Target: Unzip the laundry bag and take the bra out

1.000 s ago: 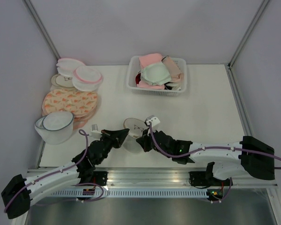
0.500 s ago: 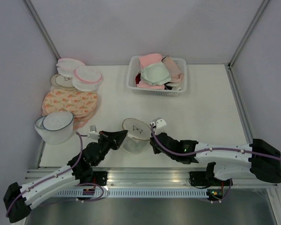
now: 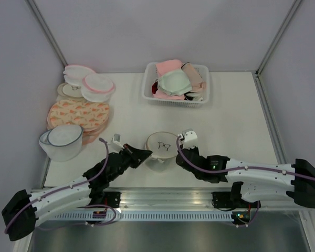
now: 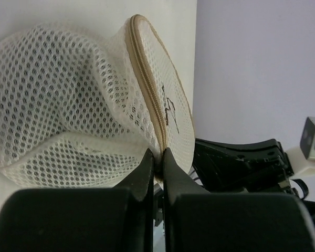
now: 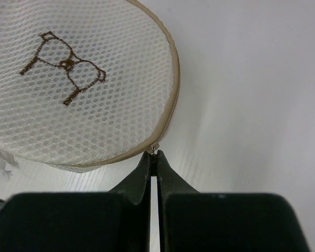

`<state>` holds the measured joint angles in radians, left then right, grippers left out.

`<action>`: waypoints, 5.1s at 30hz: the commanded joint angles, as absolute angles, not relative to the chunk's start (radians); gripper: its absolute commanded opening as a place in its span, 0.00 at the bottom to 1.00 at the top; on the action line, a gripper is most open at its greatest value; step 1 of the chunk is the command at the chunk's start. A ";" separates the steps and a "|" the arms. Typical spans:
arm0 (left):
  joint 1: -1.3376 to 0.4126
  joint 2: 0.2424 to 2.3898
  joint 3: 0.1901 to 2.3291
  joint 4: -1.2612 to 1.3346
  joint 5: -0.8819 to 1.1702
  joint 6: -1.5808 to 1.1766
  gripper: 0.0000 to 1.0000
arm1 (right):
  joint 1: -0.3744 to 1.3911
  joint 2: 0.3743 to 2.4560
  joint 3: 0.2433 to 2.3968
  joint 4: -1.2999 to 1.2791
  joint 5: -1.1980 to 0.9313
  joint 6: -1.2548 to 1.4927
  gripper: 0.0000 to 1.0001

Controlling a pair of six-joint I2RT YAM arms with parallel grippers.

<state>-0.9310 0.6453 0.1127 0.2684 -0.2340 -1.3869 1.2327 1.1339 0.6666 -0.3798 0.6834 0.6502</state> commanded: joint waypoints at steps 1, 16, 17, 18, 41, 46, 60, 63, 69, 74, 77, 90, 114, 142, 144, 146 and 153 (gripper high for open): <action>-0.914 0.768 0.274 0.419 -0.187 -1.174 0.02 | 1.227 1.052 0.686 -0.451 0.744 0.620 0.00; -0.741 1.189 0.454 0.606 0.060 -1.046 0.58 | 1.227 0.997 0.654 -0.367 0.528 0.581 0.00; -0.741 1.171 0.445 0.585 0.049 -1.055 0.79 | 1.227 1.018 0.649 -0.339 0.520 0.581 0.00; -0.741 1.148 0.430 0.553 0.040 -1.063 0.84 | 1.227 1.029 0.647 -0.322 0.511 0.575 0.00; -0.793 1.071 0.319 0.520 0.210 -1.342 0.47 | 1.227 1.147 0.632 0.064 0.242 0.499 0.00; -0.793 1.028 0.330 0.433 0.160 -1.322 0.08 | 1.227 1.154 0.650 0.005 0.250 0.489 0.00; -0.746 1.002 0.339 0.359 0.152 -1.253 0.02 | 1.188 1.118 0.640 -0.495 0.638 0.653 0.00; -0.741 1.028 0.356 0.374 0.176 -1.218 0.02 | 1.135 1.089 0.641 -0.472 0.649 0.649 0.00; -0.675 1.161 0.469 0.423 0.290 -1.074 0.02 | 1.115 1.078 0.681 -0.445 0.681 0.585 0.00; -0.612 1.370 0.627 0.543 0.428 -1.020 0.02 | 1.115 1.042 0.678 -0.408 0.562 0.534 0.00; -0.597 1.429 0.673 0.613 0.466 -1.028 0.14 | 1.115 1.006 0.669 -0.380 0.496 0.522 0.00; -0.672 1.027 0.483 0.219 0.206 -1.124 0.95 | 1.115 1.087 0.661 -0.132 0.120 0.442 0.00; -0.767 1.216 0.508 0.335 0.253 -1.163 0.02 | 1.115 1.196 0.727 -0.187 0.156 0.446 0.00; -0.540 1.465 0.810 0.312 0.477 -0.887 0.67 | 1.012 1.045 0.713 -0.465 0.568 0.531 0.01; -0.540 1.401 0.799 0.200 0.387 -0.888 0.79 | 1.012 1.029 0.704 -0.453 0.520 0.522 0.01; -0.540 1.343 0.766 0.115 0.318 -0.905 0.85 | 1.014 1.025 0.698 -0.436 0.471 0.502 0.00; -0.606 1.100 0.523 0.141 0.295 -1.066 0.88 | 1.014 1.029 0.658 -0.194 0.048 0.416 0.00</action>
<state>-0.5659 1.1633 0.5945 0.1452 0.3317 -0.9817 1.0153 1.0351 0.6746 -0.3519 0.2985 0.4755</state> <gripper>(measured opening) 0.879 0.016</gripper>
